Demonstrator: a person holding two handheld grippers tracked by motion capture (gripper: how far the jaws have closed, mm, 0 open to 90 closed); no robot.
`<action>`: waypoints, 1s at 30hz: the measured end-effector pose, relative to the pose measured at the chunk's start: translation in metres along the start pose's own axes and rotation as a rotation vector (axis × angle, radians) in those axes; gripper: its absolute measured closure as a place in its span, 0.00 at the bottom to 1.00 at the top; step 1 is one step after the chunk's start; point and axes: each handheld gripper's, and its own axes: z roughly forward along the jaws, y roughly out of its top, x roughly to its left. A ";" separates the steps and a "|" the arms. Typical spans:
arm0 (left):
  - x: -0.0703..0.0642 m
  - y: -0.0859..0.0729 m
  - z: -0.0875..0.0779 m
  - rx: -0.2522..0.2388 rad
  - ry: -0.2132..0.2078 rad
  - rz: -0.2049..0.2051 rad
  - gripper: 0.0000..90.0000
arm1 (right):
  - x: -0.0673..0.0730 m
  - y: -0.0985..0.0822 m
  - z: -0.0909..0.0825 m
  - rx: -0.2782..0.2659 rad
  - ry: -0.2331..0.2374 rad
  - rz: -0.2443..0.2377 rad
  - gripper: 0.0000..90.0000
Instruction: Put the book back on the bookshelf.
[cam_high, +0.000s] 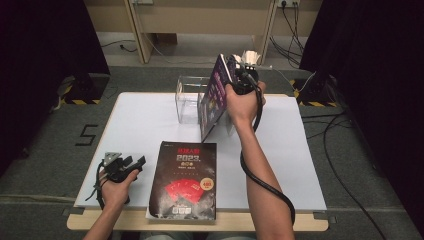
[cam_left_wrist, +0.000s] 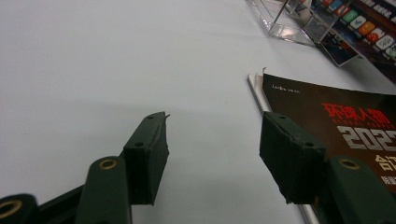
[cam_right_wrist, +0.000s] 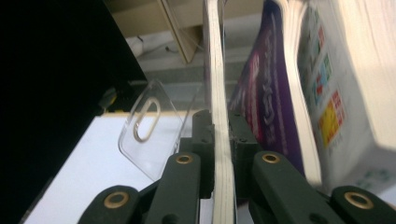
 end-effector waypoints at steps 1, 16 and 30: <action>0.000 0.000 0.000 0.001 0.000 0.001 0.46 | 0.001 0.002 0.000 -0.012 0.000 -0.002 0.94; 0.001 0.000 0.000 0.005 -0.004 -0.008 0.45 | 0.002 0.017 0.004 -0.083 -0.026 0.050 0.94; 0.001 0.000 0.001 0.007 -0.003 -0.009 0.45 | 0.004 0.023 0.000 -0.163 -0.045 0.052 0.94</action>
